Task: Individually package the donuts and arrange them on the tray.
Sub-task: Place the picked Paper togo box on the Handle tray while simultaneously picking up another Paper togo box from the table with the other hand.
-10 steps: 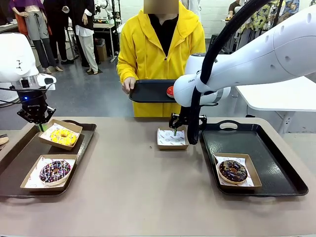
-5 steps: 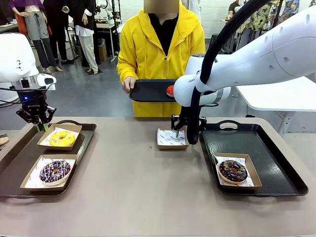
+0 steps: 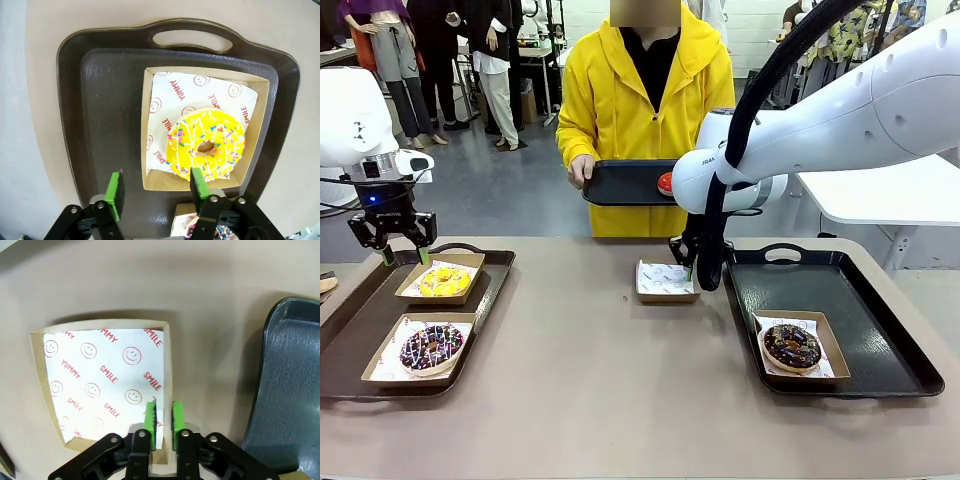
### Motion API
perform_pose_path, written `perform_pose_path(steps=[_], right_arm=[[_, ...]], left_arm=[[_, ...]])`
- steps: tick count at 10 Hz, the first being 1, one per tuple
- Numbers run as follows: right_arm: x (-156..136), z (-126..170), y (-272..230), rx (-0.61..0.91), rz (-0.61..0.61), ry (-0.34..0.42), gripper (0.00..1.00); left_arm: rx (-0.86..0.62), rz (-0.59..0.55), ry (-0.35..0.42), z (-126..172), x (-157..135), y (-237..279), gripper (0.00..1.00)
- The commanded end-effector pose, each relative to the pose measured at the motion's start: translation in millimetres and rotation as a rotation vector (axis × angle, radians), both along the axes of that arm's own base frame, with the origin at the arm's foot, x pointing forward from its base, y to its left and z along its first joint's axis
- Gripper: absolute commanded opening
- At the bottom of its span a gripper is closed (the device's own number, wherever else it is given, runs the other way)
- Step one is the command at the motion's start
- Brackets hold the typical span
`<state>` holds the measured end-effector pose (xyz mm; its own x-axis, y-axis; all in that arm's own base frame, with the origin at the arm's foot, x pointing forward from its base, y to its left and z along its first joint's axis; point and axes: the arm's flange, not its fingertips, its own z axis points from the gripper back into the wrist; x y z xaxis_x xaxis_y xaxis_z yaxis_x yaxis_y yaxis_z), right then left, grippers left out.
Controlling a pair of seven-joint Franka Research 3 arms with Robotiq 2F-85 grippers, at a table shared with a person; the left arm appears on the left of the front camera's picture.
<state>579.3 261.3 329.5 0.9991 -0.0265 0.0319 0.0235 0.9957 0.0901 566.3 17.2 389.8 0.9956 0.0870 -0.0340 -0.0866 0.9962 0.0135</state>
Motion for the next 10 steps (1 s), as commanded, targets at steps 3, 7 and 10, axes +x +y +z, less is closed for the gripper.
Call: perform_pose_path(steps=[3,7,10], right_arm=[[6,-1,1,0.018,-0.007,0.004,0.00],[-15,40,4,-0.013,-0.007,-0.017,0.00],[-33,107,-1,-0.044,-0.026,-0.047,0.00]], left_arm=[[-0.009,-0.012,0.007,4,-1,2,1.00],[-0.166,-0.017,0.032,20,-16,11,1.00],[-0.495,-0.049,0.027,58,-76,52,1.00]])
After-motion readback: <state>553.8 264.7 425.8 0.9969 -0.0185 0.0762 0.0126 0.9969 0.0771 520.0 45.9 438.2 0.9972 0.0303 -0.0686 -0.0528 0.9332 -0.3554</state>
